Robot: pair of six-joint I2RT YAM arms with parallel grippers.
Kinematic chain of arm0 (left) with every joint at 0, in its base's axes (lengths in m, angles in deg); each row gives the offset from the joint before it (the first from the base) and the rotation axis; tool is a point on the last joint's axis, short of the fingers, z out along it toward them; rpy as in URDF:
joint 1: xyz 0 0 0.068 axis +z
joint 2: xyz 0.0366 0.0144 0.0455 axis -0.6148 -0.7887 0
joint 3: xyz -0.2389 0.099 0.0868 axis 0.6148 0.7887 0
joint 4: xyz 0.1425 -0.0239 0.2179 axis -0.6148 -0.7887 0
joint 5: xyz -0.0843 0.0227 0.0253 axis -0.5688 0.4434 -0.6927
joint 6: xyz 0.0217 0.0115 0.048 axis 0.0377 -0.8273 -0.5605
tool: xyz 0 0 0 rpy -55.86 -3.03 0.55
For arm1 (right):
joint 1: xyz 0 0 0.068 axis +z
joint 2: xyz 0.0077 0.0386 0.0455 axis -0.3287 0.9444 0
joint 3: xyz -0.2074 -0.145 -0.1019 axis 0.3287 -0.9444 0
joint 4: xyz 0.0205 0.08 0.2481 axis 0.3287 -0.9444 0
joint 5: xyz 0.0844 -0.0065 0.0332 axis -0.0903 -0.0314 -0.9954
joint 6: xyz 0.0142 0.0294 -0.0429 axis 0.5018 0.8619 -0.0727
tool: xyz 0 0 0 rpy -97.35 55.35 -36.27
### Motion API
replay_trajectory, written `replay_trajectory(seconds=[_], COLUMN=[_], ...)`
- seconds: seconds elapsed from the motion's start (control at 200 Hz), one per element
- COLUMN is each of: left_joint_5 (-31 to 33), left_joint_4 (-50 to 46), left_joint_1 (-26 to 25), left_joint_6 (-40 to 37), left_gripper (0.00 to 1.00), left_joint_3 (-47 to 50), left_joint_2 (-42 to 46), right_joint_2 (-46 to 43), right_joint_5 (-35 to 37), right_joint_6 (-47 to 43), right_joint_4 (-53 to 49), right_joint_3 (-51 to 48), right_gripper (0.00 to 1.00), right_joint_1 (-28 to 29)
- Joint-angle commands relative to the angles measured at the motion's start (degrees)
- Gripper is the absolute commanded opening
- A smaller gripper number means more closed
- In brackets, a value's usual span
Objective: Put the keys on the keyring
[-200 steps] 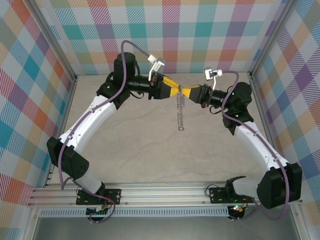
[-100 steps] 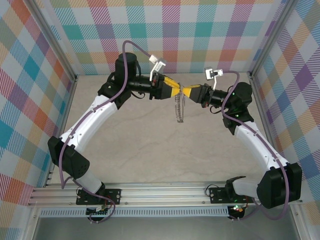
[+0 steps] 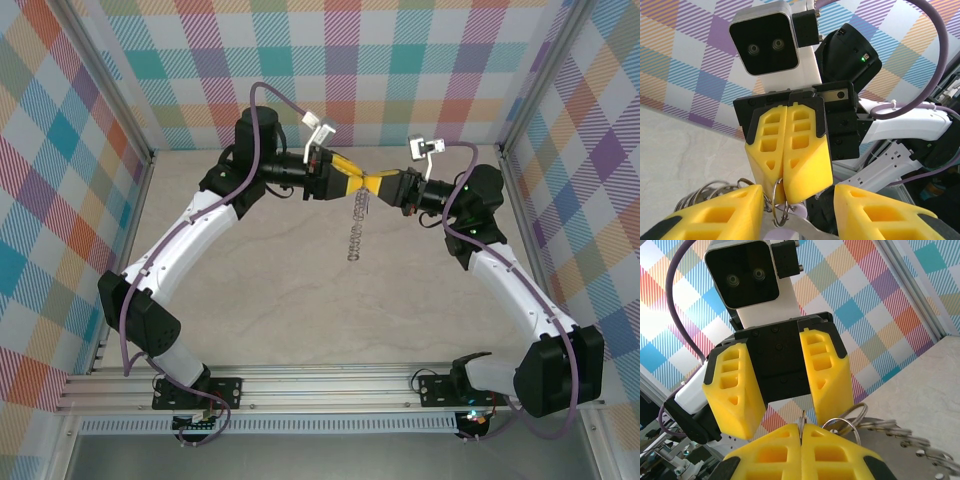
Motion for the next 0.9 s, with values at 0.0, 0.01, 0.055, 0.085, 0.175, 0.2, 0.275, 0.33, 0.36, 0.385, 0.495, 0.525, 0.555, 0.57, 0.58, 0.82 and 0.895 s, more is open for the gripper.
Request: replay_trajectory(seconds=[0.0, 0.01, 0.055, 0.085, 0.175, 0.2, 0.275, 0.33, 0.36, 0.385, 0.495, 0.525, 0.555, 0.57, 0.58, 0.82, 0.895], left_joint_5=[0.00, -0.09, -0.29, -0.66, -1.58, -1.85, -2.24, -2.45, -2.66, -2.88, -3.37, -3.56, -3.65, -3.77, -3.84, -2.61, 0.08], left_joint_4=[-0.22, -0.22, -0.22, -0.22, -0.15, -0.22, -0.20, -0.13, -0.13, -0.13, -0.14, -0.22, -0.22, -0.22, -0.22, -0.01, 1.39], left_joint_1=[-0.40, -0.40, -0.40, -0.40, -0.44, -0.49, -0.65, -0.74, -0.82, -0.88, -1.19, -1.32, -1.44, -1.47, -1.52, -2.33, -2.33], left_joint_6=[-0.74, -0.69, -0.65, -0.65, -0.65, -0.65, -0.65, -0.65, -0.65, -0.65, -0.80, -0.79, -0.81, -0.80, -0.86, -0.72, 0.32], left_gripper=[0.40, 0.40, 0.38, 0.36, 0.31, 0.30, 0.28, 0.27, 0.27, 0.26, 0.21, 0.19, 0.18, 0.17, 0.16, 0.00, 0.00], left_joint_3=[-0.79, -0.79, -0.71, -0.71, -0.61, -0.62, -0.45, -0.40, -0.44, -0.57, -0.79, -0.88, -0.97, -0.97, -0.93, -1.02, -0.21], left_joint_2=[-0.39, -0.38, -0.37, -0.44, -0.56, -0.52, -0.60, -0.65, -0.76, -0.83, -1.16, -1.20, -1.33, -1.41, -1.42, -2.01, -1.44], right_joint_2=[-0.95, -0.95, -0.88, -0.86, -0.54, -0.47, -0.34, -0.25, -0.21, -0.16, -0.16, -0.16, -0.16, -0.14, -0.14, 0.43, 0.10], right_joint_5=[0.83, 0.78, 0.91, 1.01, 1.03, 1.04, 1.12, 1.24, 1.28, 1.29, 1.47, 1.49, 1.58, 1.60, 1.64, 1.82, 2.11], right_joint_6=[-0.89, -0.89, -0.89, -0.89, -0.72, -0.58, -0.51, -0.38, -0.28, -0.27, -0.05, 0.01, -0.01, 0.01, 0.03, 0.59, -0.21], right_joint_4=[2.80, 2.80, 2.80, 2.80, 2.93, 3.09, 3.24, 3.35, 3.41, 3.49, 3.76, 3.85, 3.85, 3.85, 3.85, 3.95, 2.07], right_joint_3=[0.01, 0.01, 0.09, 0.18, 0.45, 0.53, 0.75, 0.71, 0.71, 0.71, 0.54, 0.53, 0.53, 0.53, 0.53, 0.84, 1.35], right_gripper=[0.00, 0.00, 0.00, 0.00, 0.00, 0.00, 0.00, 0.00, 0.00, 0.00, 0.00, 0.00, 0.00, 0.00, 0.00, 0.00, 0.08], right_joint_1=[0.28, 0.26, 0.30, 0.32, 0.32, 0.26, 0.28, 0.33, 0.28, 0.29, 0.26, 0.34, 0.27, 0.30, 0.31, 0.31, 0.25])
